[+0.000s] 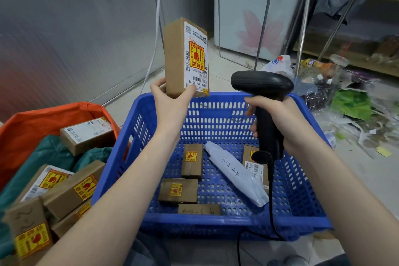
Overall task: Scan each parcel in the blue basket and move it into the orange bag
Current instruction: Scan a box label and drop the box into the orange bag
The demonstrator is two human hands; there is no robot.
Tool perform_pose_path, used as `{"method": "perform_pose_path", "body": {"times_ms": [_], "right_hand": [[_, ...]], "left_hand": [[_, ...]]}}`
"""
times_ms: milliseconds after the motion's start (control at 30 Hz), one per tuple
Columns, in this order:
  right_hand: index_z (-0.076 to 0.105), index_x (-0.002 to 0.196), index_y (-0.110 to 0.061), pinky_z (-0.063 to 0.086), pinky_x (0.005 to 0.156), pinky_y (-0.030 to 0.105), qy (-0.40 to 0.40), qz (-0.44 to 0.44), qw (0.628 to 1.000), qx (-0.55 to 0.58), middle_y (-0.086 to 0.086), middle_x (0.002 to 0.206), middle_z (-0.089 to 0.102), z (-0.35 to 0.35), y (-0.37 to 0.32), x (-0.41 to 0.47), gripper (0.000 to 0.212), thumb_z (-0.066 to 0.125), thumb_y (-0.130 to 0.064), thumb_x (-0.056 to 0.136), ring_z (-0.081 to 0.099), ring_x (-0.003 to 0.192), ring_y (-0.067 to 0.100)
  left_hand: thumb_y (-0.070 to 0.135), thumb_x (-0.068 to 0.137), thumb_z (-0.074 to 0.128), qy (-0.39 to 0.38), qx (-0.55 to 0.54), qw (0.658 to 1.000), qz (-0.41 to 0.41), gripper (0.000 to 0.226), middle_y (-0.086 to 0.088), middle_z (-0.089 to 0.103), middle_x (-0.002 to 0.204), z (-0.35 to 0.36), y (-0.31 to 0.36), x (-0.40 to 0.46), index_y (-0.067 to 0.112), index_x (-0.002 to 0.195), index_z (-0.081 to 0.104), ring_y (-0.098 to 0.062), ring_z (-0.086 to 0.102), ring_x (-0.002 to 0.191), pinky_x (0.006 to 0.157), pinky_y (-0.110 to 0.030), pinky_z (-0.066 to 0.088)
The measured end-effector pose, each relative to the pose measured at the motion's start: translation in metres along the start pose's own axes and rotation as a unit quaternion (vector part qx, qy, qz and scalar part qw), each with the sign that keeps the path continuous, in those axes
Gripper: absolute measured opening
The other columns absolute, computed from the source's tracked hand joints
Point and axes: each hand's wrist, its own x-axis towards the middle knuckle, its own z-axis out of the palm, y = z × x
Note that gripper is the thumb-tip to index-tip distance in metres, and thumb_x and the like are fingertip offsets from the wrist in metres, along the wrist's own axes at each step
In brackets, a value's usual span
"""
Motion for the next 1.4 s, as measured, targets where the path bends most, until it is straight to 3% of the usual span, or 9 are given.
{"method": "perform_pose_path", "body": {"times_ms": [300, 400, 600, 867, 933, 1000, 1067, 1233, 1400], "right_hand": [[0.064, 0.087, -0.004, 0.05, 0.056, 0.03, -0.019, -0.009, 1.0, 0.005, 0.005, 0.075, 0.059, 0.038, -0.002, -0.002, 0.02, 0.065, -0.024, 0.086, 0.056, 0.058, 0.016], [0.063, 0.086, -0.004, 0.049, 0.059, 0.031, -0.059, -0.019, 0.998, -0.004, 0.007, 0.066, 0.056, 0.078, -0.009, 0.0, 0.018, 0.064, -0.021, 0.086, 0.054, 0.057, 0.016], [0.061, 0.087, -0.003, 0.047, 0.055, 0.027, -0.155, -0.026, 0.988, -0.007, 0.008, 0.062, 0.054, 0.191, -0.019, 0.003, 0.016, 0.065, -0.019, 0.086, 0.051, 0.053, 0.018], [0.062, 0.096, -0.003, 0.046, 0.051, 0.021, -0.247, 0.008, 0.967, -0.065, 0.006, 0.062, 0.057, 0.295, 0.016, -0.005, 0.023, 0.067, -0.023, 0.087, 0.055, 0.05, 0.013], [0.062, 0.099, -0.004, 0.044, 0.046, 0.016, -0.256, 0.012, 0.964, -0.067, -0.001, 0.061, 0.057, 0.305, 0.022, -0.005, 0.023, 0.066, -0.023, 0.088, 0.054, 0.048, 0.008], [0.063, 0.098, -0.003, 0.044, 0.046, 0.015, -0.256, 0.013, 0.964, -0.074, -0.003, 0.06, 0.058, 0.307, 0.024, -0.005, 0.022, 0.066, -0.023, 0.088, 0.054, 0.049, 0.008], [0.064, 0.09, -0.005, 0.045, 0.047, 0.016, -0.241, 0.012, 0.967, -0.085, -0.002, 0.056, 0.058, 0.301, 0.022, -0.004, 0.019, 0.066, -0.024, 0.088, 0.055, 0.05, 0.011], [0.063, 0.079, -0.006, 0.045, 0.052, 0.024, -0.191, 0.01, 0.977, -0.092, 0.008, 0.057, 0.054, 0.259, 0.005, 0.0, 0.023, 0.065, -0.028, 0.087, 0.053, 0.052, 0.016], [0.061, 0.078, -0.004, 0.042, 0.053, 0.029, -0.132, -0.018, 0.983, -0.125, 0.005, 0.048, 0.052, 0.181, -0.014, 0.001, 0.023, 0.066, -0.024, 0.087, 0.05, 0.045, 0.018]], "left_hand": [[0.018, 0.085, 0.071, 0.058, -0.052, 0.997, 0.007, 0.059, 0.007, 0.058, 0.109, -0.046, 0.025, 0.013, 0.021, 0.133, 0.039, 0.004, 0.067, 0.073, 0.057, -0.009, 0.049], [0.009, 0.082, 0.071, 0.089, -0.001, 0.994, 0.058, 0.061, 0.001, 0.054, 0.118, -0.09, 0.037, 0.019, 0.02, 0.134, 0.04, -0.004, 0.061, 0.091, 0.06, -0.006, 0.047], [0.036, 0.065, 0.065, 0.15, 0.224, 0.96, 0.074, 0.057, -0.001, 0.047, 0.122, -0.229, 0.033, 0.023, 0.038, 0.116, 0.039, -0.03, 0.053, 0.108, 0.09, -0.053, 0.05], [0.01, 0.079, 0.07, 0.155, 0.336, 0.927, -0.062, 0.055, -0.008, 0.035, 0.125, -0.351, -0.019, 0.002, 0.018, 0.124, 0.04, -0.015, 0.038, 0.106, 0.086, -0.024, 0.039], [0.014, 0.08, 0.067, 0.137, 0.319, 0.933, -0.092, 0.056, -0.01, 0.035, 0.128, -0.355, -0.029, -0.001, 0.017, 0.129, 0.041, -0.017, 0.04, 0.109, 0.074, -0.015, 0.048], [0.029, 0.077, 0.062, 0.134, 0.305, 0.937, -0.099, 0.06, -0.007, 0.037, 0.135, -0.354, -0.034, -0.002, 0.023, 0.133, 0.042, -0.023, 0.039, 0.123, 0.1, -0.03, 0.045], [0.032, 0.079, 0.059, 0.148, 0.286, 0.943, -0.081, 0.06, -0.001, 0.037, 0.141, -0.347, -0.029, 0.0, 0.027, 0.136, 0.042, -0.022, 0.032, 0.134, 0.117, -0.046, 0.019], [0.016, 0.09, 0.059, 0.134, 0.243, 0.961, 0.007, 0.056, 0.006, 0.038, 0.146, -0.305, -0.002, 0.014, 0.022, 0.142, 0.04, -0.003, 0.033, 0.13, 0.108, -0.024, 0.027], [0.016, 0.088, 0.062, 0.048, 0.226, 0.971, 0.063, 0.057, 0.003, 0.041, 0.146, -0.217, 0.015, 0.021, 0.019, 0.141, 0.042, -0.007, 0.035, 0.133, 0.105, -0.021, 0.027]]}}
